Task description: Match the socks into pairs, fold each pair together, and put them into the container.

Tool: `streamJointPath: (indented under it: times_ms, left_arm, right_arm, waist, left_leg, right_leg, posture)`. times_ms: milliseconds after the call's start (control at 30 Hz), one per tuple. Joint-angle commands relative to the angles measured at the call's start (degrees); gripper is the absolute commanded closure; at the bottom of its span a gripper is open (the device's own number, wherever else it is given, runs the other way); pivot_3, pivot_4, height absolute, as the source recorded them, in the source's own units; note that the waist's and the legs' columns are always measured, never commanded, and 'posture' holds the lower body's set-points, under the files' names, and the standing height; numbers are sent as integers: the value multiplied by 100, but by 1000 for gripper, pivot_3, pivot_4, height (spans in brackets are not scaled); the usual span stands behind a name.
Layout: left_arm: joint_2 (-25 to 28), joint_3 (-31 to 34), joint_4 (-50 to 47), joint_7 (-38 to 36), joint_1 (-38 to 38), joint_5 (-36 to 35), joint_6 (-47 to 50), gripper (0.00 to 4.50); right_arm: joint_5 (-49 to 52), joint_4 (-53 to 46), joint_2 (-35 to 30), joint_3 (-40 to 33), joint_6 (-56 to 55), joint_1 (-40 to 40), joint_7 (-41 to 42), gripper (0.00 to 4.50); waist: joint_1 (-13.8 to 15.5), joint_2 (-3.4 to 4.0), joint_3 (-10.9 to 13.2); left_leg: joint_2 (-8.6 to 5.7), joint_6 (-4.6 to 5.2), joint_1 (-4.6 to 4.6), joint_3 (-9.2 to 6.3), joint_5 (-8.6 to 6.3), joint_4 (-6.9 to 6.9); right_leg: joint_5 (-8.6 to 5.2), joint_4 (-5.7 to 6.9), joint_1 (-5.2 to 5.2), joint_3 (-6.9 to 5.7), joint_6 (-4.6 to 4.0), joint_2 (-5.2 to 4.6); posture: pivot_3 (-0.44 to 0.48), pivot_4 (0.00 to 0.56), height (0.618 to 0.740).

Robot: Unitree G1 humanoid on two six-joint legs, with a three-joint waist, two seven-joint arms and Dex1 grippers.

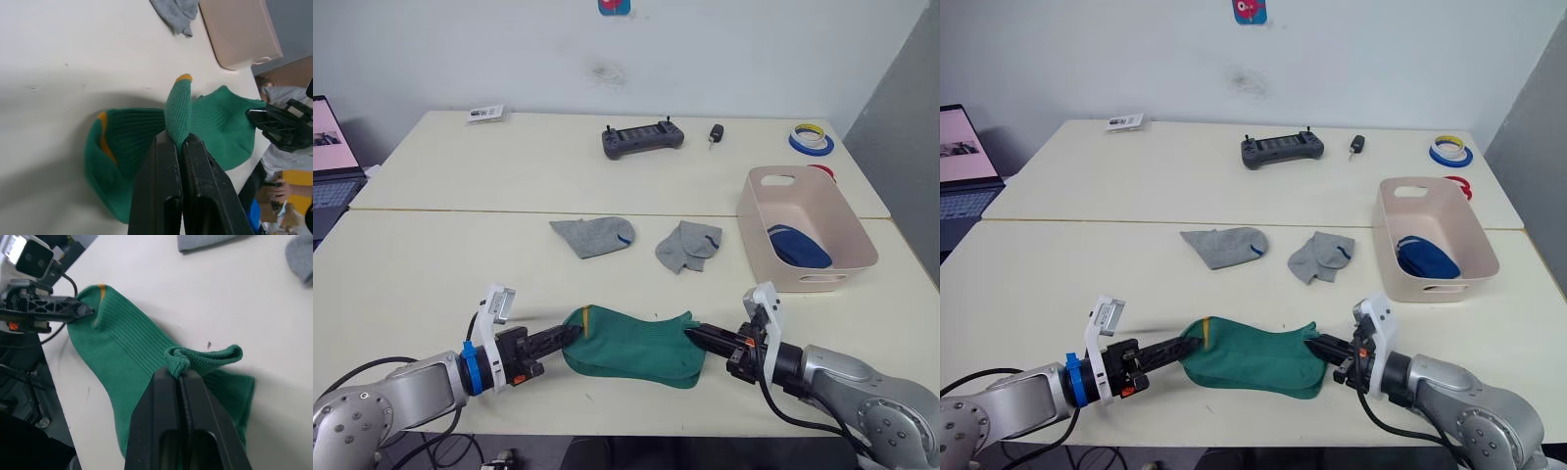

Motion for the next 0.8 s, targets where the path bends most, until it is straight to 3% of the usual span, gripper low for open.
streamJointPath:
  times_ms: [33,400,667,733,800]
  left_arm:
    - [-77,-61,-114,102,162,93,-137,4500]
    - [-470,-580,107,151,82,1163,-421,4500]
    - [-661,-552,97,96,108,1358,-419,4500]
    - [-762,-480,105,197,136,1333,-451,4500]
    - [-780,-438,71,163,152,1390,-477,4050]
  right_arm:
    - [39,-56,-79,-21,-116,-51,-25,4474]
    - [-676,367,-319,503,-390,168,94,4474]
    - [-728,353,-373,500,-424,187,155,4474]
    - [-730,342,-380,466,-442,166,177,3996]
    - [-721,328,-406,434,-451,159,206,3423]
  waist:
    - [2,0,0]
    - [5,-2,-1]
    - [6,-2,-2]
    - [6,-2,-2]
    - [7,-4,-4]
  left_leg:
    - [0,0,0,0,0,0]
    - [-1,0,0,2,0,1]
    - [-1,0,0,0,0,1]
    - [-2,0,0,0,0,2]
    - [-3,0,0,1,0,3]
  right_leg:
    - [0,0,0,0,0,0]
    - [1,0,1,1,-1,1]
    - [1,0,2,-1,-1,1]
    - [1,0,3,0,-1,1]
    - [2,0,4,0,0,0]
  posture:
    - [0,150,740]
    - [0,150,740]
    - [0,150,740]
    - [0,150,740]
    - [0,150,740]
